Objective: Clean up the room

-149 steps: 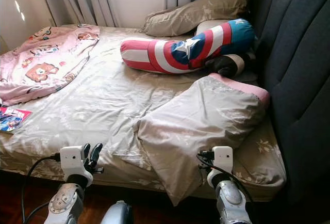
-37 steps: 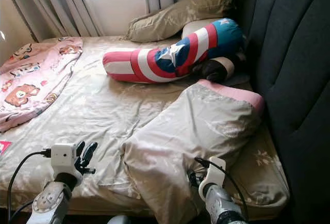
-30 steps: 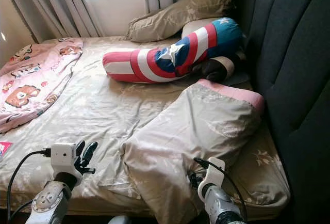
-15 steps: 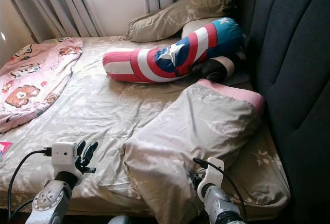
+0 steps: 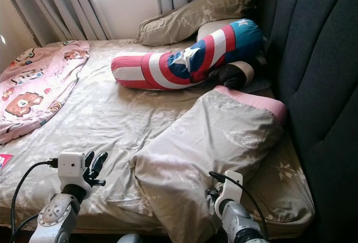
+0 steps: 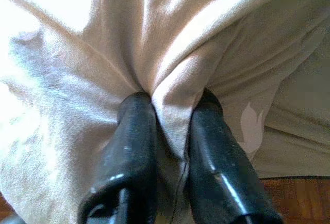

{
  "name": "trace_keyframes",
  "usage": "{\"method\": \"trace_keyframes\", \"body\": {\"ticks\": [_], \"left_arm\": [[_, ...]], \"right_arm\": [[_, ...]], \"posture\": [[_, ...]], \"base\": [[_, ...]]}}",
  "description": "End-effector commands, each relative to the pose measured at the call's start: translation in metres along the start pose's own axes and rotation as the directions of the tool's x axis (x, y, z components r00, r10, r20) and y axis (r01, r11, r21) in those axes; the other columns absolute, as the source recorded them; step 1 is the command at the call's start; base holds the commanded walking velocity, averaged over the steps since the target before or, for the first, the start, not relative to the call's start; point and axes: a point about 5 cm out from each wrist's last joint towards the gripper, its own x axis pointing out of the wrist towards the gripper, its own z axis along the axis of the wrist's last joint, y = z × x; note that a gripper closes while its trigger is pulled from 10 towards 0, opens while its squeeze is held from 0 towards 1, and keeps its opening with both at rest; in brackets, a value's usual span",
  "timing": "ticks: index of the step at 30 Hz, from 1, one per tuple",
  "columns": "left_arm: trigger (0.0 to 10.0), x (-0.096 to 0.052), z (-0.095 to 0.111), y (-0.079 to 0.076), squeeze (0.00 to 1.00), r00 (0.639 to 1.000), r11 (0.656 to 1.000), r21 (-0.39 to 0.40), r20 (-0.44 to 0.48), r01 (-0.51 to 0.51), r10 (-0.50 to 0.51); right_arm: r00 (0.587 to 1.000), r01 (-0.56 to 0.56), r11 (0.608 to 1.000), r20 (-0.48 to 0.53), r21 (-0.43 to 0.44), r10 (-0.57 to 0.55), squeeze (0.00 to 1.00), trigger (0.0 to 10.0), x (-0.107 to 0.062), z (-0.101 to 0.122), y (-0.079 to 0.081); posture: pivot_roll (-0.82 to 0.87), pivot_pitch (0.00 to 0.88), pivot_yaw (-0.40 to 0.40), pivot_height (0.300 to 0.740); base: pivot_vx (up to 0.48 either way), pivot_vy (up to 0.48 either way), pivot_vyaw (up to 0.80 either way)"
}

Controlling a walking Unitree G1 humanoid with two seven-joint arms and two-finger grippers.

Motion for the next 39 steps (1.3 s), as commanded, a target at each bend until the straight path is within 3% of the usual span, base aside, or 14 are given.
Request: {"method": "trace_keyframes", "body": {"ticks": [1,6,12,14,17,20,22,24,27,33,36,37,39], "left_arm": [[10.0,0.002,0.001,-0.002,0.0,1.0,1.0,0.006,0.007,0.004,-0.004],[10.0,0.005,0.0,-0.005,0.0,1.0,1.0,0.018,0.006,0.017,-0.017],[10.0,0.009,-0.002,-0.007,0.0,1.0,1.0,0.012,0.005,0.011,-0.011],[10.0,0.01,-0.003,-0.007,0.0,1.0,1.0,0.012,0.005,0.008,-0.008],[10.0,0.01,-0.004,-0.007,0.0,1.0,1.0,0.011,0.004,0.006,-0.006],[10.0,0.011,-0.004,-0.007,0.0,1.0,1.0,0.008,0.007,0.002,-0.003],[10.0,0.011,-0.004,-0.007,0.0,1.0,1.0,0.008,0.007,0.002,-0.002],[10.0,0.011,-0.004,-0.006,0.0,1.0,1.0,0.007,0.007,0.0,0.0],[10.0,0.012,-0.005,-0.005,0.0,1.0,1.0,0.008,0.009,-0.004,0.004],[10.0,0.013,-0.005,-0.003,0.0,1.0,1.0,0.008,0.01,-0.007,0.007],[10.0,0.014,-0.006,-0.003,0.0,1.0,1.0,0.009,0.009,-0.008,0.008],[10.0,0.014,-0.006,-0.003,0.0,1.0,1.0,0.009,0.009,-0.008,0.008],[10.0,0.014,-0.006,-0.003,0.0,1.0,1.0,0.008,0.01,-0.007,0.007]], "right_arm": [[0.998,0.009,1.0,-0.069,0.014,-0.008,0.0,0.0,-0.001,-0.016,0.0],[0.998,0.034,0.999,-0.056,0.007,-0.034,0.0,0.0,-0.002,-0.014,-0.006],[0.96,0.255,0.966,0.101,0.05,-0.259,0.0,0.0,-0.013,0.02,-0.056],[0.914,0.356,0.934,0.199,0.026,-0.353,0.0,0.0,-0.022,0.044,-0.078],[0.866,0.427,0.902,0.259,0.063,-0.428,0.0,0.0,-0.031,0.059,-0.094],[0.772,0.539,0.84,0.363,0.059,-0.521,0.0,0.0,-0.049,0.086,-0.117],[0.753,0.557,0.828,0.381,0.065,-0.536,0.0,0.0,-0.052,0.091,-0.121],[0.701,0.606,0.793,0.428,0.067,-0.571,0.0,0.0,-0.063,0.105,-0.131],[0.592,0.693,0.715,0.493,0.093,-0.638,0.0,0.0,-0.083,0.127,-0.149],[0.439,0.799,0.582,0.514,0.152,-0.737,0.0,0.0,-0.112,0.144,-0.177],[0.469,0.791,0.591,0.464,0.157,-0.751,0.0,0.0,-0.11,0.138,-0.181],[0.482,0.788,0.598,0.458,0.145,-0.747,0.0,10.0,-0.107,0.135,-0.179],[0.501,0.782,0.61,0.453,0.127,-0.738,0.0,10.0,-0.104,0.132,-0.176]], "posture": [[0.09,0.0,0.095,0.65],[0.09,0.0,0.094,0.65],[0.05,0.0,0.087,0.65],[0.04,0.0,0.085,0.65],[0.03,0.0,0.083,0.65],[0.03,0.0,0.081,0.65],[0.02,0.0,0.081,0.65],[0.02,0.0,0.081,0.65],[0.01,0.0,0.079,0.65],[0.0,0.0,0.079,0.65],[0.0,0.0,0.079,0.65],[0.0,0.0,0.078,0.65],[0.0,0.0,0.079,0.65]], "base": [[0.0,0.0,0.0],[0.0,0.0,0.0],[0.0,0.0,0.0],[0.0,0.0,0.0],[0.0,0.0,0.0],[0.0,0.0,0.0],[0.0,0.0,0.0],[0.0,0.0,0.0],[0.0,0.0,0.0],[0.0,0.0,0.0],[0.0,0.0,0.0],[0.0,0.0,0.0],[0.0,0.0,0.0]]}}
